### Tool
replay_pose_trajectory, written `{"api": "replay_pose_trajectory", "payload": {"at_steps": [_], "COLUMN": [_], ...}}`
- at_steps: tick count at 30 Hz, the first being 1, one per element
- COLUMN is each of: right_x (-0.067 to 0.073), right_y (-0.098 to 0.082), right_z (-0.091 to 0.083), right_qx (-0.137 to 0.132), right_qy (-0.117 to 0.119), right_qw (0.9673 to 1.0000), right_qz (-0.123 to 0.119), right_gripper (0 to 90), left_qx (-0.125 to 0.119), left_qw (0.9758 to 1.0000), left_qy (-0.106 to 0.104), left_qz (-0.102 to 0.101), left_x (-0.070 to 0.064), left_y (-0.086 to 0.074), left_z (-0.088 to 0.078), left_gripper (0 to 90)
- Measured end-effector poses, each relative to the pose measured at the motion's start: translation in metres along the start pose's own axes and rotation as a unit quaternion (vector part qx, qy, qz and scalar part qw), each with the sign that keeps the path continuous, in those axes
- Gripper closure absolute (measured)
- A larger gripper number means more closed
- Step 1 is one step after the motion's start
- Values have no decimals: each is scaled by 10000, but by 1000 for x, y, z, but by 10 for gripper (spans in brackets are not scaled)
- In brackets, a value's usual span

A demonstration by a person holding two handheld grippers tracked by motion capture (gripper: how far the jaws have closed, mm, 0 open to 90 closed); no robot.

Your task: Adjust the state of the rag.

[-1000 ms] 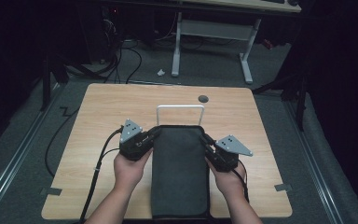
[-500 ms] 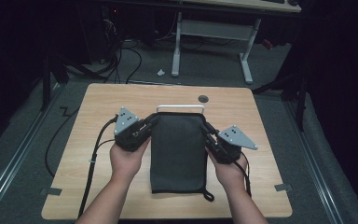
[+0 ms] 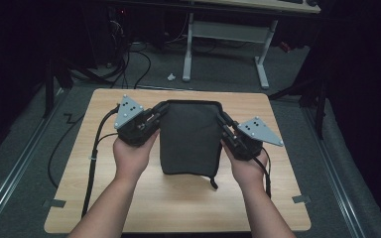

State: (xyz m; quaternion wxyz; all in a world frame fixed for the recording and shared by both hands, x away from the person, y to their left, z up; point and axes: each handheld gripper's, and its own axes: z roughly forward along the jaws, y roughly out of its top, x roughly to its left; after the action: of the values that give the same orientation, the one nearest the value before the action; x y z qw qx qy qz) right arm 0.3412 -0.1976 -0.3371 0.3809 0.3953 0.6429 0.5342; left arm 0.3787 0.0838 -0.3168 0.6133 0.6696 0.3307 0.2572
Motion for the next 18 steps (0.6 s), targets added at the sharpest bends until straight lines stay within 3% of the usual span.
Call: {"api": "replay_pose_trajectory", "payload": {"at_steps": [5, 14, 18], "right_x": [-2, -11, -13], "right_y": [8, 23, 32], "right_z": [3, 10, 17], "right_qx": [-53, -119, -166], "right_qy": [-45, 23, -68], "right_qw": [9999, 9999, 9998], "right_qz": [-88, 119, 9], "right_gripper": [817, 816, 815], "left_qx": [-38, -105, -135], "left_qw": [10000, 9999, 9999], "left_qy": [7, 47, 48], "left_qz": [29, 77, 73], "left_x": [1, 8, 14], "left_y": [8, 22, 32], "left_z": [3, 12, 19], "left_gripper": [840, 840, 840]}}
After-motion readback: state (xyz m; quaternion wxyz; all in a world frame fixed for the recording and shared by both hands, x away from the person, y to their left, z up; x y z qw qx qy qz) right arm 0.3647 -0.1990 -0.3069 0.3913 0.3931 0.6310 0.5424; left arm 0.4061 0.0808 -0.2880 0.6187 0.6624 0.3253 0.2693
